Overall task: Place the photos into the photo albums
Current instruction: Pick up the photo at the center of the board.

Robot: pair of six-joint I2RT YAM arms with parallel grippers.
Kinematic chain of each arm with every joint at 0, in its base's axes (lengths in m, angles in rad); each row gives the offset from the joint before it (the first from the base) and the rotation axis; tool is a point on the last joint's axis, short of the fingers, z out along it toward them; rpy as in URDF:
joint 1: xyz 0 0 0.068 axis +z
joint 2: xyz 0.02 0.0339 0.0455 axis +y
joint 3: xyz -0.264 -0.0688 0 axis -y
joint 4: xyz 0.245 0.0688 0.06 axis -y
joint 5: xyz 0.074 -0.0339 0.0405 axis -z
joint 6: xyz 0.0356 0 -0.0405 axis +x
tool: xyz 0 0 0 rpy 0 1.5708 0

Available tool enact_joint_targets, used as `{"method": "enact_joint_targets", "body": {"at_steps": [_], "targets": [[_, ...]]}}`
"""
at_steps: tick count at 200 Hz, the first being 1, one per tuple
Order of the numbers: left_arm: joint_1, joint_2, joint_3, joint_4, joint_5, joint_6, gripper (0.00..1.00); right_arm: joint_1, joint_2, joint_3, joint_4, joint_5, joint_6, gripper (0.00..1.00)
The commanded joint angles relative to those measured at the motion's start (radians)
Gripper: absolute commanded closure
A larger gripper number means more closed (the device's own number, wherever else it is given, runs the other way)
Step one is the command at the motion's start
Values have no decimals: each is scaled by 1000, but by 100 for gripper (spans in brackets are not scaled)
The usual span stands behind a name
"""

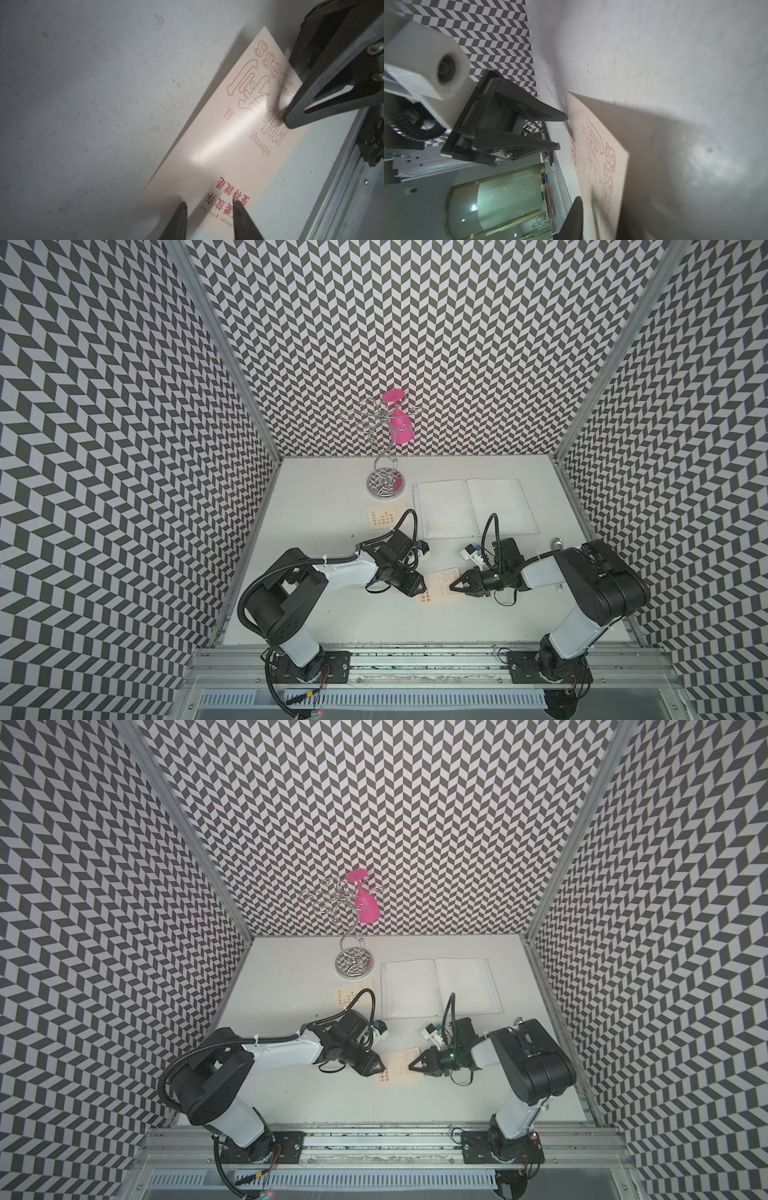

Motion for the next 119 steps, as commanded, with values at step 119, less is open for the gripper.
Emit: {"method": "enact_joint_targets", "body": {"at_steps": [119], "targets": [[14,-147,61,12,-194,0,57,10,-170,149,-191,82,-66,100]]}}
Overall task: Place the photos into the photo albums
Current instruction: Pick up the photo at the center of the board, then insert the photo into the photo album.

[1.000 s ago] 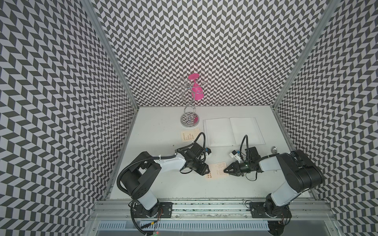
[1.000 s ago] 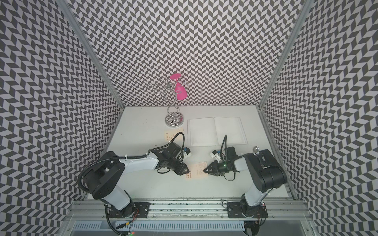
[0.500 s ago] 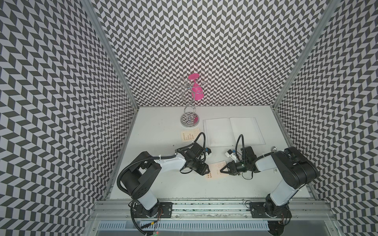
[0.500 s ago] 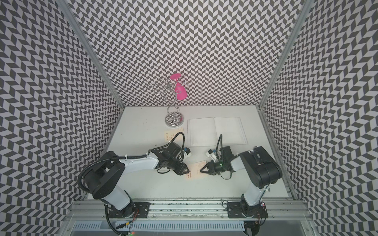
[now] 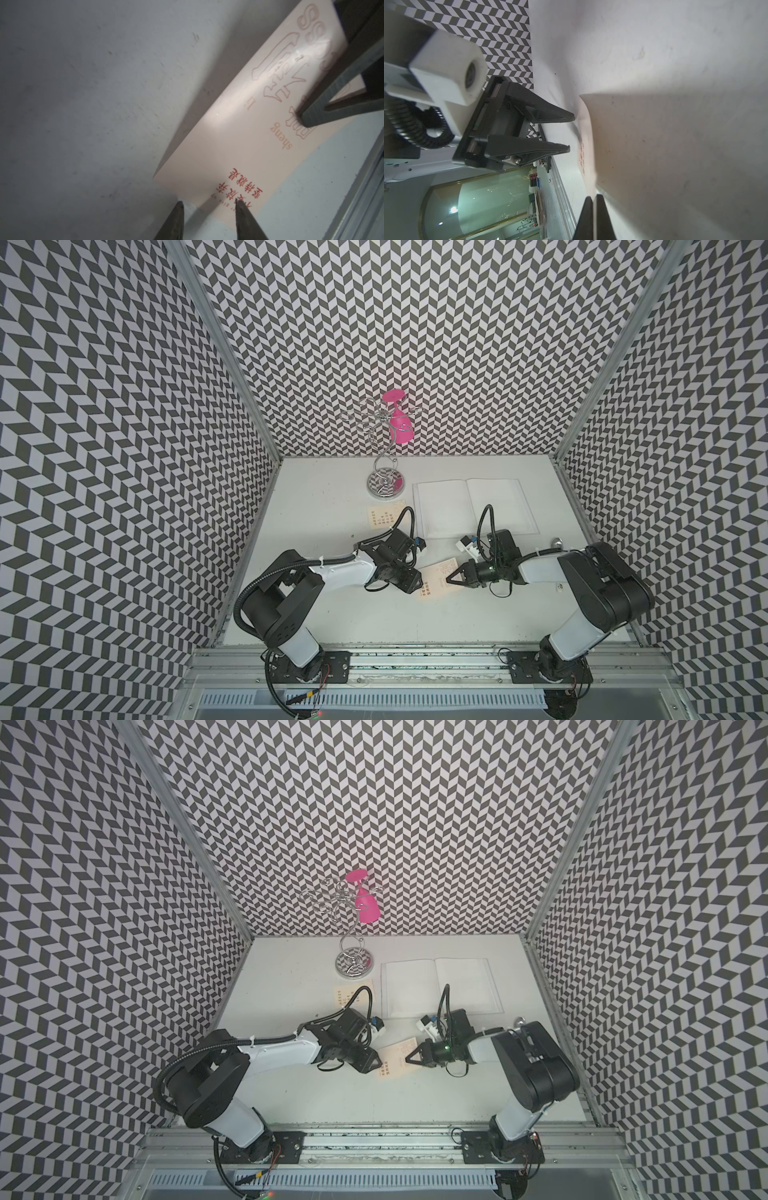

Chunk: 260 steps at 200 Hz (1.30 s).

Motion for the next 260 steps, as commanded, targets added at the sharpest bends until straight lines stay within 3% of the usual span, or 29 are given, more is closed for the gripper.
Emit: {"method": "enact_joint_targets", "body": {"at_steps": [1,25,56,90,111,144,190,260], "targets": [[7,-106,60,27,-94,7,57,-10,-95,59,-87,21,-48,100],[9,-169,145,87,-139,41,56,-47,-186,154,-179,44,-68,100],[20,-127,318,124,-166,70,57,-150,-233,294,-218,128,-77,100],[30,6,476,162,-147,81,57,-268,-147,420,-187,212,-93,100],[34,100,528,204,-64,78,57,-323,-81,481,-169,212,-106,100],[37,265,594,261,-15,41,58,-391,-9,500,-167,257,-169,100],[39,524,771,160,-28,36,58,-498,28,407,-65,237,-108,99],[83,674,809,41,-57,25,58,-520,109,441,-138,284,-159,98]]}}
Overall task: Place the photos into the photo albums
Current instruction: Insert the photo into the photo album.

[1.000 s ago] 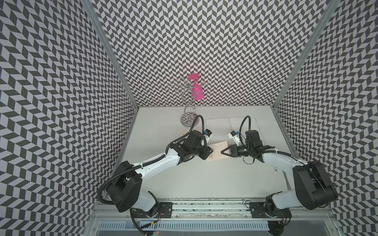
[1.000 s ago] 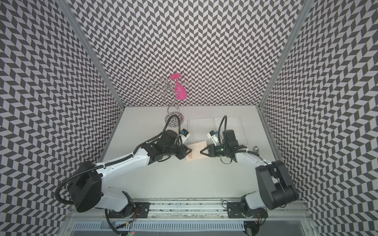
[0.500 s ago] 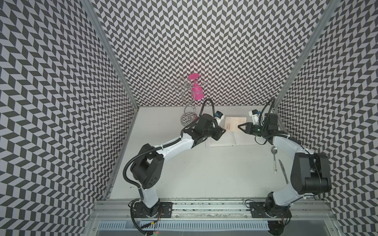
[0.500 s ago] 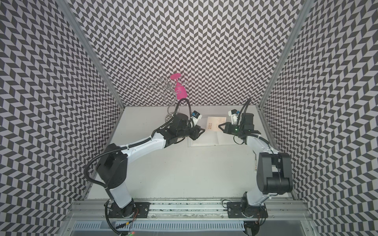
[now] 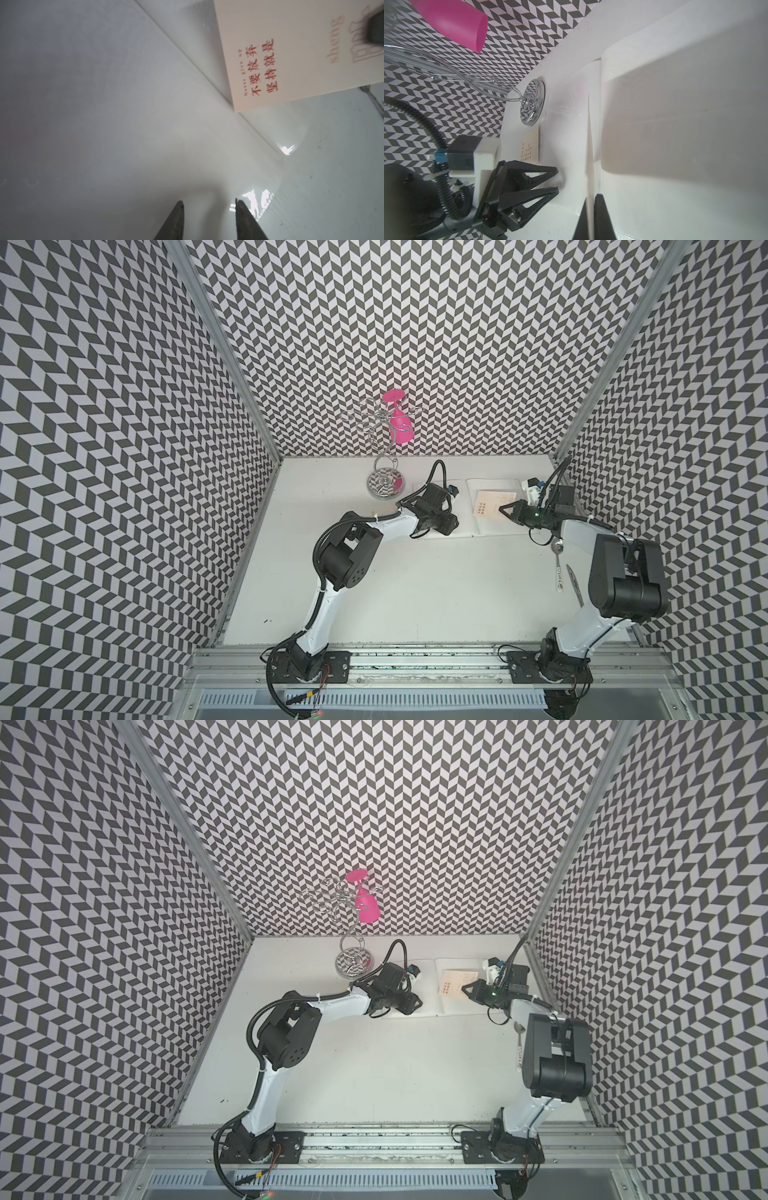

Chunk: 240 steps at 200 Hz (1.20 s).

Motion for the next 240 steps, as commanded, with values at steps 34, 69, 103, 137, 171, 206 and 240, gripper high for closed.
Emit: {"method": "enact_joint_targets", "body": {"at_steps": [34,69,103,137,171,206,240], "targets": [[31,59,10,-124,-48,-27,58,-17,45,57,-54,51,-55,98],[32,68,7,-152,-63,-40,58,-21,27,77,-99,79,-76,98],[32,50,-33,-154,-44,-68,58,-20,6,92,-120,96,-79,97],[32,21,-106,-137,-46,-99,58,-18,13,110,-156,107,-91,97],[32,11,-134,-149,-56,-104,58,-6,8,123,-193,145,-116,97],[32,-1,-149,-151,-63,-111,58,5,33,147,-231,154,-134,96],[35,-1,-147,-154,-59,-108,59,15,45,145,-244,154,-141,96]]}}
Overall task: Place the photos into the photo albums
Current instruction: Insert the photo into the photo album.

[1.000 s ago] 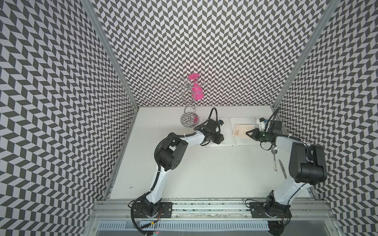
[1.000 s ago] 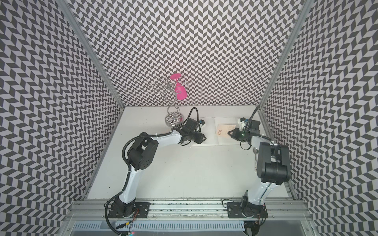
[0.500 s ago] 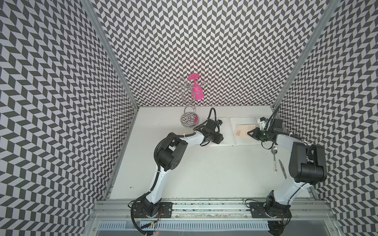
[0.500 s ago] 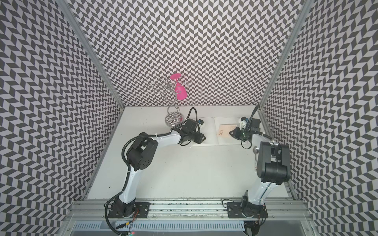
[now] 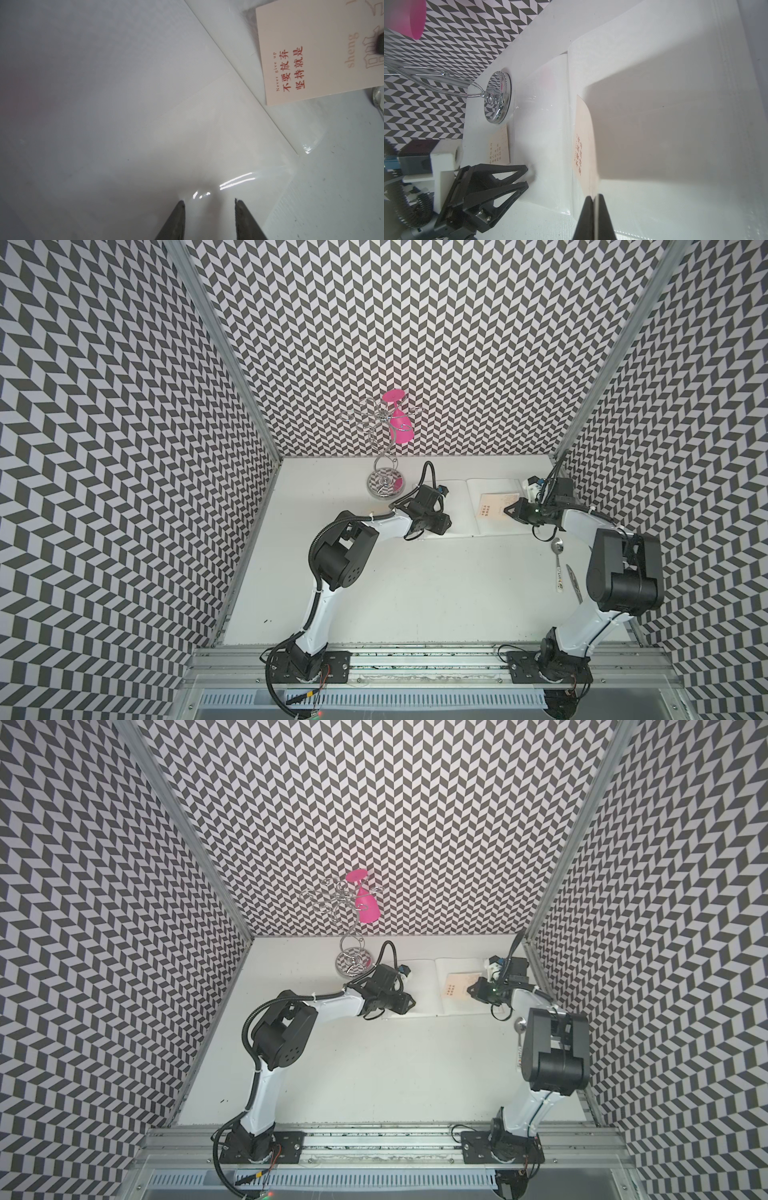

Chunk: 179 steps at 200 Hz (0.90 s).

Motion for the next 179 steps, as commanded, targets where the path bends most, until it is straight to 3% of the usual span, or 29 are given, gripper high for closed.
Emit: {"method": "enact_joint_targets", "body": {"at_steps": [1,179], "targets": [[10,43,-56,-191,-34,-21,59,9,8,18,-16,17,-30,96],[39,18,-72,-189,-4,-17,58,16,122,107,-211,51,-113,96]]}}
